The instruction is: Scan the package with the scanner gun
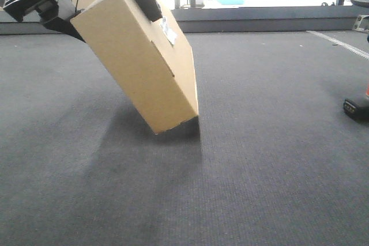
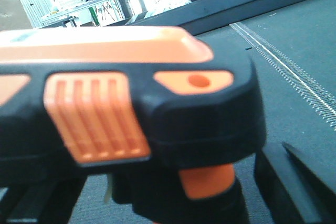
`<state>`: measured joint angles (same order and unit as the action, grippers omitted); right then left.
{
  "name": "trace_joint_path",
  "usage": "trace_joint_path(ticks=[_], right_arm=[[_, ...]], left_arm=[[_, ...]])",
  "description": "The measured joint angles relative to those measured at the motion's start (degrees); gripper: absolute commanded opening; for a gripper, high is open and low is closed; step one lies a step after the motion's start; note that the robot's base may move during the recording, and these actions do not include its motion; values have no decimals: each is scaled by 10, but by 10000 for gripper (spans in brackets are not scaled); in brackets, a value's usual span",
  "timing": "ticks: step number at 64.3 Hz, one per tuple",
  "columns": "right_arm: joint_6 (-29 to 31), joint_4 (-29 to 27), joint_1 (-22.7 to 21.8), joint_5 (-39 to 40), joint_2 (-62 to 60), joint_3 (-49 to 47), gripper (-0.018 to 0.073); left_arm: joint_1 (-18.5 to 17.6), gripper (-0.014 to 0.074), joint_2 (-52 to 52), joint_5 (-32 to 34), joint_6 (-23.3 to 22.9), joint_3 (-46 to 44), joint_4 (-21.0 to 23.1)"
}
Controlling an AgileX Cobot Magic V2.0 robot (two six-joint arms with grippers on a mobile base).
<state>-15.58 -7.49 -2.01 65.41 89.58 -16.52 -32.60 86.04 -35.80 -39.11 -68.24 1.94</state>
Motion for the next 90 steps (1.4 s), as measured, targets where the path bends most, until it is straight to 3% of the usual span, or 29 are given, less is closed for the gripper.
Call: trace_joint_path(ticks=[12,34,48,58,71,90], right_arm=[[3,-1,0,1,0,-1,507],[18,-10,0,-11,2,-18,58],[18,-10,0,-11,2,-18,-88],[54,10,0,-11,-4,-18,-167],[138,23,0,-36,-62,-18,-161],[325,-58,9,-108,-120,-43,-161]], left_arm=[[0,-111,0,0,0,0,0],[0,-111,0,1,0,0,0],[0,-111,0,1,0,0,0],[0,-111,0,1,0,0,0],[0,-111,0,1,0,0,0],[0,-111,0,1,0,0,0]])
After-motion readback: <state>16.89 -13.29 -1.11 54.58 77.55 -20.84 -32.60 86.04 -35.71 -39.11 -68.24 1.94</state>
